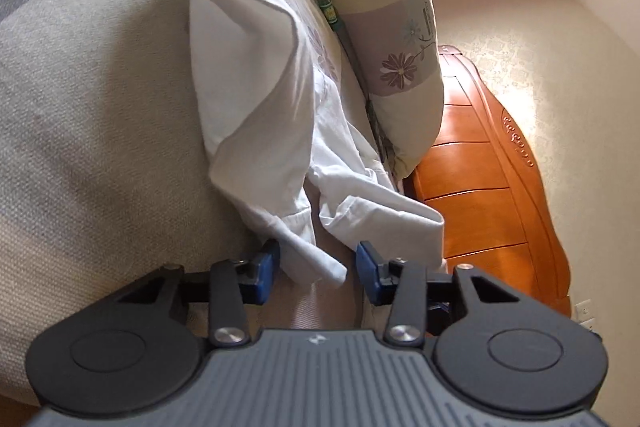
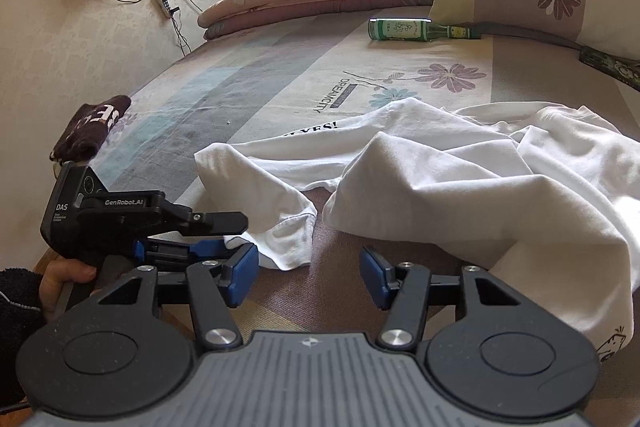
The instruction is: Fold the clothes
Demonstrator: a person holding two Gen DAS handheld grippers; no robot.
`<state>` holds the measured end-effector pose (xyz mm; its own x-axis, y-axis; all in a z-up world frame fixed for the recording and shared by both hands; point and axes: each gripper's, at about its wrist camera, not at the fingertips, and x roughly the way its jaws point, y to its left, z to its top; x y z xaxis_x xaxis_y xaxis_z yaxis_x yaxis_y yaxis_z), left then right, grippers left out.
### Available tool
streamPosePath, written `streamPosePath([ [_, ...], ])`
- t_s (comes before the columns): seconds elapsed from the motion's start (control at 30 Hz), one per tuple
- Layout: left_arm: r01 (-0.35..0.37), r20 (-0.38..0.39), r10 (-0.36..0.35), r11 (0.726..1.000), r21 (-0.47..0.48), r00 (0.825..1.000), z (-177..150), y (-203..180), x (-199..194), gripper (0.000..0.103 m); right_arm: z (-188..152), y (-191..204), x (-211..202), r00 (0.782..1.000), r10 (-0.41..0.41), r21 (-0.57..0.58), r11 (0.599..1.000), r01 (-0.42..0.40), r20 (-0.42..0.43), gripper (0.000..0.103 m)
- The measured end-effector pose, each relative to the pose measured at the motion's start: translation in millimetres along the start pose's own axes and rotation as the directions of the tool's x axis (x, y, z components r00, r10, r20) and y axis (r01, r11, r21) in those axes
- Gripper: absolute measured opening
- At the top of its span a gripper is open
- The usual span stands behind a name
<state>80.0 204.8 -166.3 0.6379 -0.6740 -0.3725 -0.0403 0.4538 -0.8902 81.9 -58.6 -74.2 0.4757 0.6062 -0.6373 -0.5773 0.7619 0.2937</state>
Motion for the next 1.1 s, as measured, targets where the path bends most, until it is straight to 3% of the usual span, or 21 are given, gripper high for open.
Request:
streamPosePath([
  [0.1,-0.110,-0.005,0.110,0.994,0.030,0.994,-1,-7,6,0.020,-2,1,-5,1.000,-0.017,0.001,1.000,0.017,0.014,0.064],
  [0.17,-0.140,0.001,0.141,0.989,-0.055,0.990,-2,3,4,0.008,-2,0,-8,0.999,-0.028,0.000,1.000,0.028,0.018,0.064],
  [0.2,-0.136,0.008,0.137,0.988,-0.071,0.991,-3,5,2,0.007,-2,0,-9,0.999,-0.035,-0.004,0.999,0.035,0.020,0.064],
  [0.3,-0.231,0.024,0.230,0.972,0.036,0.973,-3,-14,-9,0.004,-3,0,-11,0.999,-0.039,-0.009,0.999,0.039,0.021,0.064],
  [0.4,-0.338,0.053,0.334,0.929,0.152,0.941,6,-31,-29,0.004,-2,-1,-12,0.999,-0.043,-0.014,0.999,0.043,0.027,0.065],
  [0.47,-0.419,0.087,0.410,0.884,0.209,0.908,20,-34,-55,0.004,-2,0,-12,0.999,-0.042,-0.016,0.999,0.043,0.032,0.065],
  [0.53,-0.487,0.095,0.481,0.829,0.273,0.872,36,-34,-74,0.004,-1,0,-12,0.999,-0.039,-0.016,0.999,0.040,0.036,0.064],
  [0.57,-0.539,0.116,0.531,0.786,0.303,0.840,44,-32,-83,0.004,0,1,-12,0.999,-0.035,-0.019,0.999,0.036,0.036,0.064],
  [0.67,-0.683,0.169,0.677,0.630,0.371,0.716,69,-27,-100,0.004,1,4,-11,0.998,-0.037,-0.032,0.999,0.038,0.043,0.065],
  [0.7,-0.739,0.200,0.729,0.563,0.370,0.655,80,-26,-104,0.004,2,5,-11,0.998,-0.037,-0.036,0.999,0.039,0.045,0.065],
  [0.77,-0.789,0.239,0.775,0.474,0.390,0.584,98,-25,-112,0.004,3,7,-12,0.998,-0.038,-0.040,0.998,0.040,0.053,0.065],
  [0.83,-0.819,0.284,0.794,0.411,0.399,0.537,114,-26,-120,0.004,4,7,-12,0.998,-0.040,-0.043,0.998,0.043,0.053,0.065],
  [1.0,-0.875,0.357,0.818,0.326,0.359,0.451,149,-27,-127,0.004,7,4,-15,0.997,-0.053,-0.031,0.998,0.055,0.061,0.066],
  [1.1,-0.892,0.369,0.827,0.311,0.327,0.424,171,-27,-132,0.004,9,0,-18,0.996,-0.061,-0.024,0.998,0.063,0.072,0.066],
])
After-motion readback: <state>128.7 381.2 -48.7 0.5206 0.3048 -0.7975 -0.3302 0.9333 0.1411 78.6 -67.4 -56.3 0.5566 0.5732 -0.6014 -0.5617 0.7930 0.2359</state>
